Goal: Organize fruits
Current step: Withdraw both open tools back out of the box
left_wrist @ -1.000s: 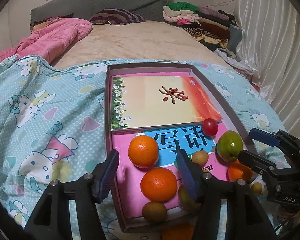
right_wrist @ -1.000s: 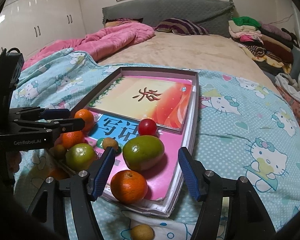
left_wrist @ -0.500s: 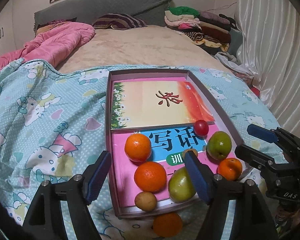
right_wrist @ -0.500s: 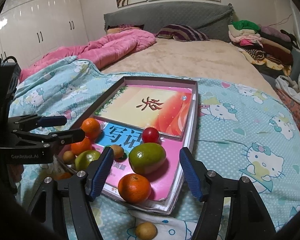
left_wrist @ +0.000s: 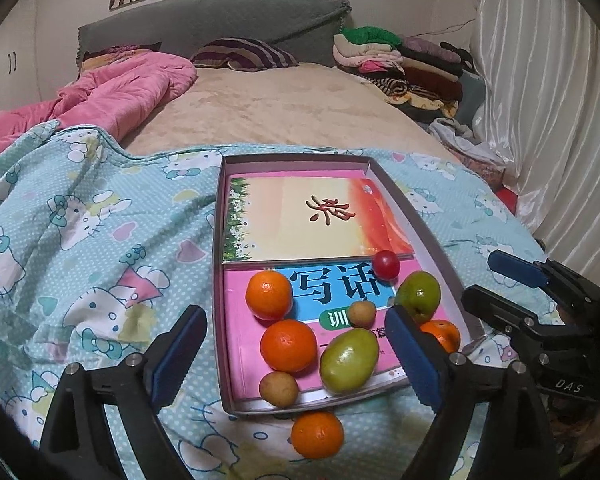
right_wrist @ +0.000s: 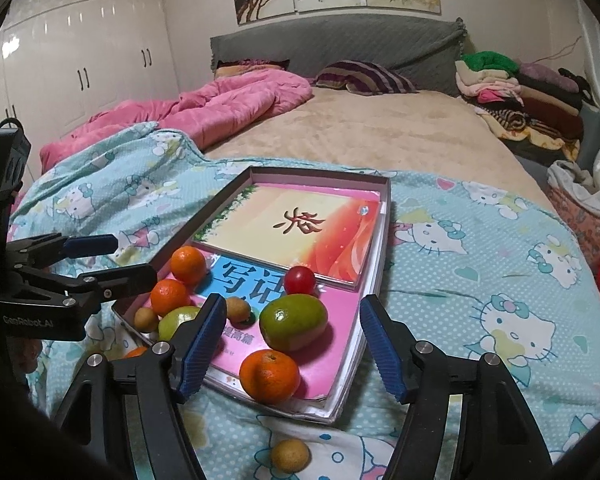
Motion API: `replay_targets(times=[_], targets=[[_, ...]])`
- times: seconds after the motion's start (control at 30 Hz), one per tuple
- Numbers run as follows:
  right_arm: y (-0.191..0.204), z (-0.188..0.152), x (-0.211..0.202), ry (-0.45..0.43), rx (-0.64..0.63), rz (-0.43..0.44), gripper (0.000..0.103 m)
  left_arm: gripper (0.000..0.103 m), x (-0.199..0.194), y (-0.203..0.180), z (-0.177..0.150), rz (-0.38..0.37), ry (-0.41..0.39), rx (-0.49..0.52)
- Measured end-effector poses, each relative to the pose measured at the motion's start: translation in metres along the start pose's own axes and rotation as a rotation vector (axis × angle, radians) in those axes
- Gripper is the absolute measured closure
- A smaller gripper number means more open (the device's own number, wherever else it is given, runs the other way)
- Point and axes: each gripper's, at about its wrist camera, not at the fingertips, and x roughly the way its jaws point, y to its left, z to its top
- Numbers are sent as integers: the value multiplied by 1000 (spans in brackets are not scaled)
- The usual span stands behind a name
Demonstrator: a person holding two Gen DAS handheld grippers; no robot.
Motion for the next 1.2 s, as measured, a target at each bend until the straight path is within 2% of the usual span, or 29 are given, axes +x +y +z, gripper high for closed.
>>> replay_targets(times=[0.23,0.57,0.93,1.2], targets=[[-1,-1,-9,-13,4,-1,28,12,-12,-2,-5,-12,-13,-1],[-5,-13,-16,-1,16,-4,27,12,-23,0,-15,-28,-17,-10],[17,-31,-26,11,-59,-19,27,12,-33,-5,-33,8,-34,17],[25,-33,-31,-1,-70,-11,27,12,-33,-9,-44,-7,-19,32]])
